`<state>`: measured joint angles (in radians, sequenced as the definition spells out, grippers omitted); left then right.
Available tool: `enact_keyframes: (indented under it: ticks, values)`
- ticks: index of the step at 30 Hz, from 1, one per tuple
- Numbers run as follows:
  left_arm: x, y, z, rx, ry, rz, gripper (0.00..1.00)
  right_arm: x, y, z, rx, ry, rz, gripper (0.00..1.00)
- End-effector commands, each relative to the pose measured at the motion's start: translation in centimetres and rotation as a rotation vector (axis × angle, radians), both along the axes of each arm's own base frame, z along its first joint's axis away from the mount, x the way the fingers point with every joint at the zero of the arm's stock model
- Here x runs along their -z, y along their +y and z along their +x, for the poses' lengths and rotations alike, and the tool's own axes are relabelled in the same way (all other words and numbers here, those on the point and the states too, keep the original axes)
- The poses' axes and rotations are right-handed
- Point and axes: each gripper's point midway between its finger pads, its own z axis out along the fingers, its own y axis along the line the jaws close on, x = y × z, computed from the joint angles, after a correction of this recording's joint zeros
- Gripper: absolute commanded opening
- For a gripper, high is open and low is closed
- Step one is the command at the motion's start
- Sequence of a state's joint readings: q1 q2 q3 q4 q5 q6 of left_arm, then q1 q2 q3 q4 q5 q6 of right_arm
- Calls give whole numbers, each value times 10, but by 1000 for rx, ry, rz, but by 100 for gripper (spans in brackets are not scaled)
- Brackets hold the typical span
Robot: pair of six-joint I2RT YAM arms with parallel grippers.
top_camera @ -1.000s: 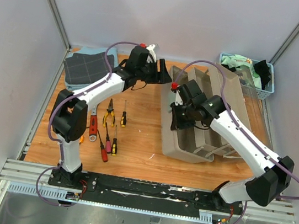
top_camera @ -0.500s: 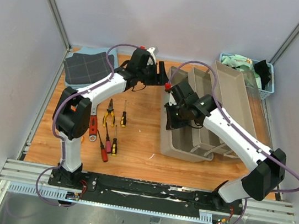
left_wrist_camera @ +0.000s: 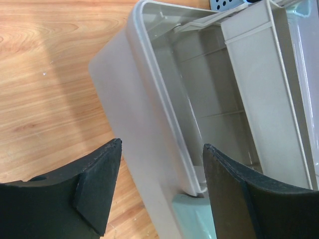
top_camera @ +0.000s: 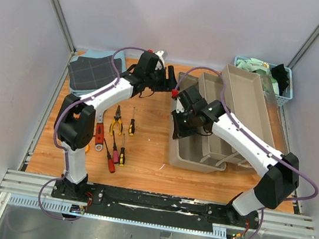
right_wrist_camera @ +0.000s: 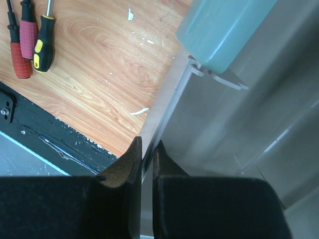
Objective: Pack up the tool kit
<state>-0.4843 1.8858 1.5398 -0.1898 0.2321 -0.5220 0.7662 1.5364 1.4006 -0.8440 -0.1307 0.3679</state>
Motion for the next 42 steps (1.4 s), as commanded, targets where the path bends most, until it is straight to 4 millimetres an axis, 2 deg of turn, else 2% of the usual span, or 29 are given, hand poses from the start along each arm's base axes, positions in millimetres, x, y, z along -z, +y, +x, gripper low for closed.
enact_keyframes:
  ticks: [1, 5, 8, 11, 13, 16, 19, 22, 26, 30, 35, 42]
  values:
    - [-23, 16, -4, -16, -49, 1, 70, 13, 16, 5, -87, -23, 21, 4]
    - [-18, 24, -7, -22, -43, 11, 71, 17, 22, 5, -97, -3, 32, 21]
    - [-14, 26, -10, -17, -35, 14, 71, 18, 25, 4, -101, 7, 43, 29]
    - [-12, 26, -11, -16, -32, 14, 71, 15, 27, 3, -104, 2, 51, 43]
    - [-11, 26, -12, -14, -32, 16, 71, 10, 27, 3, -103, -12, 58, 47]
    - [-11, 26, -13, -10, -32, 15, 70, -6, 28, 6, -99, -55, 85, 51]
    - [-9, 26, -13, -7, -31, 17, 70, -34, 29, 11, -85, -121, 123, 53]
    - [-7, 26, -15, -5, -28, 21, 70, -75, 21, 16, -53, -216, 156, 56]
    - [-1, 24, -16, 3, -18, 23, 70, -121, -3, 19, 13, -343, 154, 59]
    - [1, 16, -16, 25, -18, 26, 70, -153, -45, 22, 106, -459, 108, 64]
    - [6, -3, -13, 58, -15, 31, 70, -159, -105, 21, 234, -478, 48, 66]
    - [22, -25, -13, 84, -6, 58, 70, -154, -157, 3, 359, -474, 2, 68]
